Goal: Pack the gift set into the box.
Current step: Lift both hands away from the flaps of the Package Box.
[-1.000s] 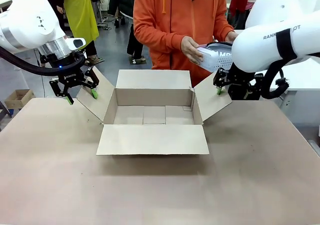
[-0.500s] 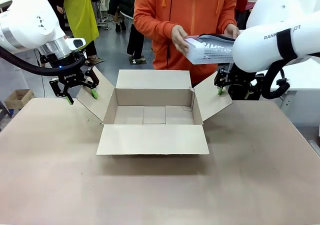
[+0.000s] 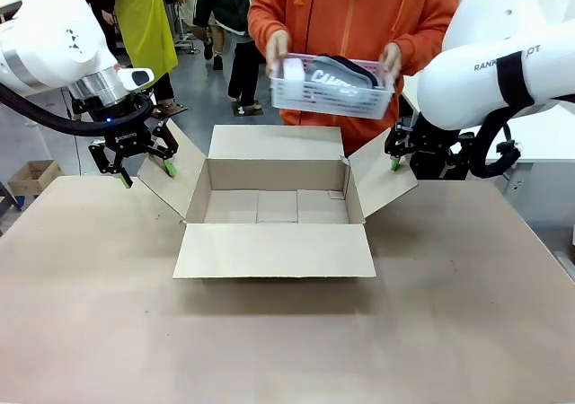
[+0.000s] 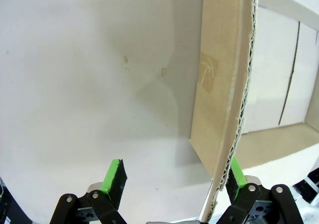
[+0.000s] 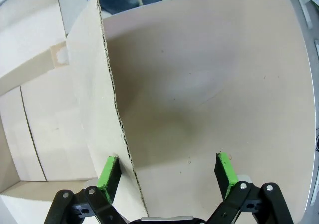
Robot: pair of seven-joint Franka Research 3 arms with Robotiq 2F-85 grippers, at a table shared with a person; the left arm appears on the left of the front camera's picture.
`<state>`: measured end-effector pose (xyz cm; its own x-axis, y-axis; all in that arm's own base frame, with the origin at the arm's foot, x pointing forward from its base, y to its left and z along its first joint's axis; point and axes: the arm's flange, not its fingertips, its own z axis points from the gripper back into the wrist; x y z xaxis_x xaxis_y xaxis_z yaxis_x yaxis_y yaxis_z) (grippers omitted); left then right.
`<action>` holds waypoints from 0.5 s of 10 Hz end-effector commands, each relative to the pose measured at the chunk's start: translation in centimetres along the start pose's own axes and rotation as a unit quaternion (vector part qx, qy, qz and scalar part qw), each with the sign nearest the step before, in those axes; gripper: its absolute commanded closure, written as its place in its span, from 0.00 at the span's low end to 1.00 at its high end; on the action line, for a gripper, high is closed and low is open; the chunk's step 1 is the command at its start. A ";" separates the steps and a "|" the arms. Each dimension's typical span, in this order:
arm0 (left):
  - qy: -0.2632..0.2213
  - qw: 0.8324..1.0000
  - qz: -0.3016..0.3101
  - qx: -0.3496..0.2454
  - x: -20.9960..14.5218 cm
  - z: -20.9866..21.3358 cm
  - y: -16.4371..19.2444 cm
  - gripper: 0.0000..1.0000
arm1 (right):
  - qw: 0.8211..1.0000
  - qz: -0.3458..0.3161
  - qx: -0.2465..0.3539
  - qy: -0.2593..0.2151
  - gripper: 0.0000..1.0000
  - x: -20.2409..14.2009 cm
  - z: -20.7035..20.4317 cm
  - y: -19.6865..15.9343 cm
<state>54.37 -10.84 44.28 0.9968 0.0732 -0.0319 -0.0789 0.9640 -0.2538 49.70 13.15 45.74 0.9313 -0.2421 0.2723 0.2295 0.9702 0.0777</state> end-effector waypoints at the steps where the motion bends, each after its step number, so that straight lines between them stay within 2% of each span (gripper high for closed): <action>1: -0.005 1.000 0.004 0.008 -0.2 0.1 0.0 0.00 | 1.000 -0.009 -0.015 -0.007 0.00 0.1 0.1 0.2; 5: -0.005 1.000 0.004 0.008 -0.2 0.1 0.0 0.00 | 1.000 -0.009 -0.015 -0.007 0.00 0.1 0.1 0.2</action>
<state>54.37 -10.84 44.28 0.9968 0.0732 -0.0319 -0.0789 0.9640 -0.2538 49.70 13.13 45.73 0.9312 -0.2424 0.2721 0.2298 0.9701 0.0776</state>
